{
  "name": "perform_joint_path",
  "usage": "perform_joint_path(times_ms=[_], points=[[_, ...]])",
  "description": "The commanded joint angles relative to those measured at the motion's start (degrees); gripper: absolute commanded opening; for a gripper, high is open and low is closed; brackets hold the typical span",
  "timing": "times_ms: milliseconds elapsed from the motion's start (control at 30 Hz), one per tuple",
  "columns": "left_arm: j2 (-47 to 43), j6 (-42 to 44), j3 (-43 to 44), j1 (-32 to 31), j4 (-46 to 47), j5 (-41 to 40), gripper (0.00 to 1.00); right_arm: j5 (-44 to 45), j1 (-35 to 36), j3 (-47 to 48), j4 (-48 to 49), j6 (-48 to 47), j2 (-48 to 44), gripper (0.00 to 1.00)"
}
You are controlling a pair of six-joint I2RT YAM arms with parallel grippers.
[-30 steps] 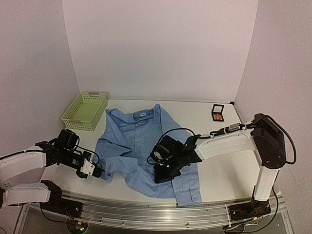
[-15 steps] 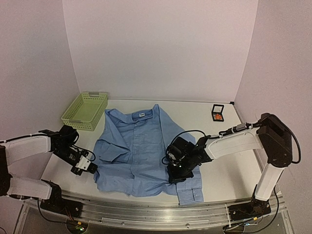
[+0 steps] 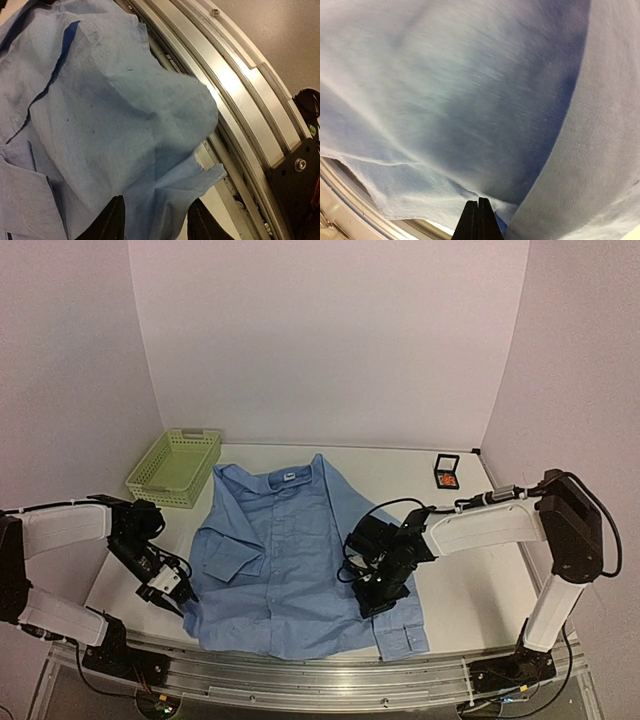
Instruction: Pin the brooch onto the clothing
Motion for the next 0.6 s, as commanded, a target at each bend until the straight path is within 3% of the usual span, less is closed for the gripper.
perform_joint_path(times_ms=[0, 167, 233, 300, 367, 433, 500, 567], points=[[-0.86, 3.39, 1.56, 0.73, -5.92, -10.75, 0.51, -0.87, 0.11, 6.12, -8.05, -7.74, -0.64, 0.03], [1.98, 5.86, 8.19, 4.72, -10.47, -17.63, 0.56, -1.11, 0.14, 15.6, -13.02, -12.25, -2.37, 0.08], [4.57, 5.2, 13.59, 4.72, -13.36, -14.06, 0.58, 0.63, 0.13, 19.66, -13.06, -12.62, -1.8, 0.08], [7.13, 1.48, 18.88, 4.28, -14.74, -5.25, 0.62, 1.83, 0.43, 22.35, -12.32, -12.39, 0.16, 0.07], [9.37, -11.11, 22.7, 1.77, -6.64, 2.17, 0.6, 3.15, 2.96, 24.36, -9.88, -13.07, 2.65, 0.05], [11.51, -29.78, 24.85, -0.3, 4.74, 6.57, 0.57, 4.84, 6.79, 25.56, -6.7, -15.12, 4.2, 0.04], [13.09, -45.78, 25.78, -0.62, 22.42, 6.61, 0.54, 5.58, 9.69, 25.42, -3.74, -16.12, 5.07, 0.03], [15.77, -54.99, 26.73, -2.43, 32.61, 2.02, 0.5, 5.74, 11.39, 23.49, -0.8, -16.11, 5.11, 0.01]])
